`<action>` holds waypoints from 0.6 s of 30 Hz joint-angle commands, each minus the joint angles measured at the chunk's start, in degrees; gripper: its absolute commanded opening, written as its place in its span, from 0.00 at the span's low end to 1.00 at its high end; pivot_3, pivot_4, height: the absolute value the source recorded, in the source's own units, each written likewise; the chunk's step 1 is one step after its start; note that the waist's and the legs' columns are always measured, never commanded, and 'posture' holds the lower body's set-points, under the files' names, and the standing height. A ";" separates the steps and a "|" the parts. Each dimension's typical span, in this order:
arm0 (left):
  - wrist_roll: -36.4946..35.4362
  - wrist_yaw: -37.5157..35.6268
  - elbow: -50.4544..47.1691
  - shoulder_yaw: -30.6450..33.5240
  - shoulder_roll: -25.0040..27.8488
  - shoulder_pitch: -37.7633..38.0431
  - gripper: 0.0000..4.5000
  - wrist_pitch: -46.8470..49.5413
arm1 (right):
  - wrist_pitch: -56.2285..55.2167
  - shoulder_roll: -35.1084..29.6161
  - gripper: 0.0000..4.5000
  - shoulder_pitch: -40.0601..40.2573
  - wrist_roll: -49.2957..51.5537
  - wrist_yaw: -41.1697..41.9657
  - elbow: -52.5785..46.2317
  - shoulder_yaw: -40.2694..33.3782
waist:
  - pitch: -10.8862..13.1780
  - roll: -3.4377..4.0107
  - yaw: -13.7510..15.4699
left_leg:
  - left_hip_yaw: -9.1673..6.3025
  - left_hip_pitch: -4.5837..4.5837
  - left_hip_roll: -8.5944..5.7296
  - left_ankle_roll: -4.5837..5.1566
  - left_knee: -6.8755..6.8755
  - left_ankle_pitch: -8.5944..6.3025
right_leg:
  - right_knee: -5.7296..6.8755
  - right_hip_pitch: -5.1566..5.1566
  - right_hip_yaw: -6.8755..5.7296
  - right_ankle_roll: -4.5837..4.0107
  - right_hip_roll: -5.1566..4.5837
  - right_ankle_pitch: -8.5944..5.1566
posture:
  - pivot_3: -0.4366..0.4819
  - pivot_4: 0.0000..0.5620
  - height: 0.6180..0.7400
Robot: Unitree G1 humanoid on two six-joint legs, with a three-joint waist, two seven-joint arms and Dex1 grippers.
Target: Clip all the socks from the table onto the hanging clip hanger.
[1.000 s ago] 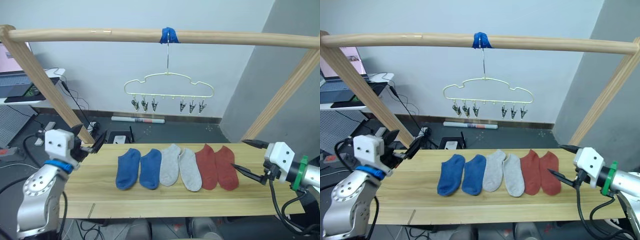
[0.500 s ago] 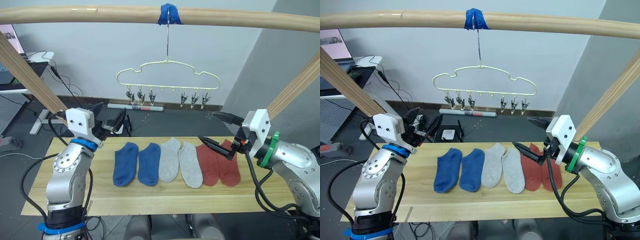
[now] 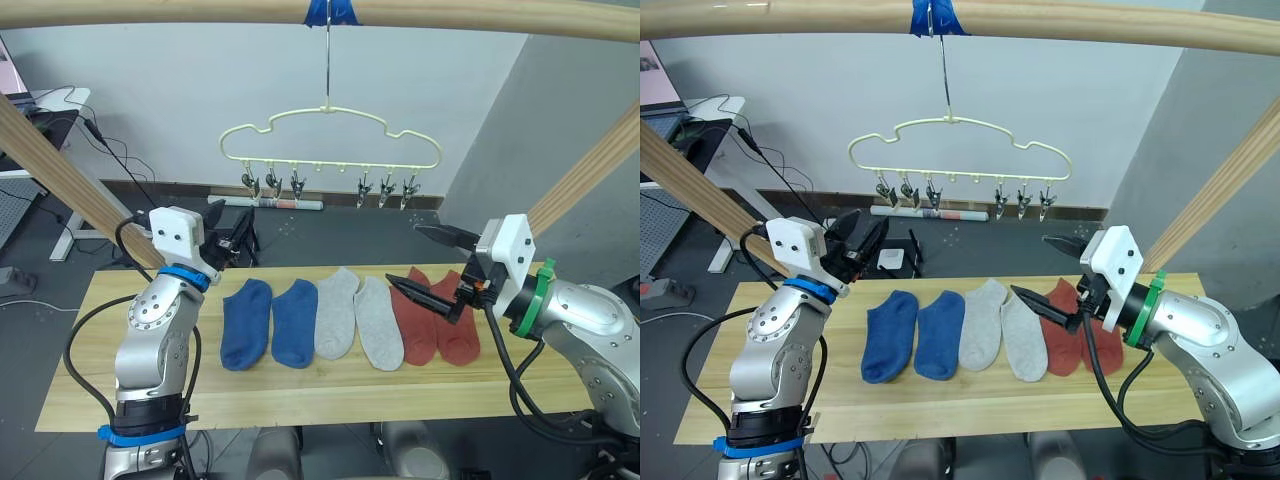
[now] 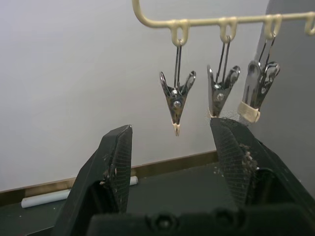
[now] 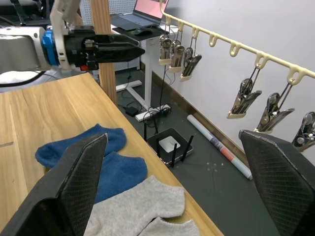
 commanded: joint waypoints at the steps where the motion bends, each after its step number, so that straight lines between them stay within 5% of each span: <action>1: 1.25 0.73 1.00 -0.26 -0.81 -2.25 0.61 -3.44 | 0.26 -0.21 1.00 -1.63 1.01 -0.55 -1.63 -0.11 | 0.03 -0.02 -0.01 | -0.03 -0.06 0.00 0.00 0.02 0.00 | 0.01 -0.04 -0.03 0.00 0.00 0.00 | 0.23 0.53 0.94; 18: 0.99 2.20 5.05 -0.10 -2.22 -7.95 0.61 -6.31 | 2.63 1.65 1.00 -5.66 3.18 -2.39 -2.01 1.32 | 0.14 -0.03 -0.21 | -0.05 -0.07 0.00 0.01 -0.08 0.00 | -0.08 -0.04 -0.06 0.00 0.00 0.00 | 0.21 0.53 0.94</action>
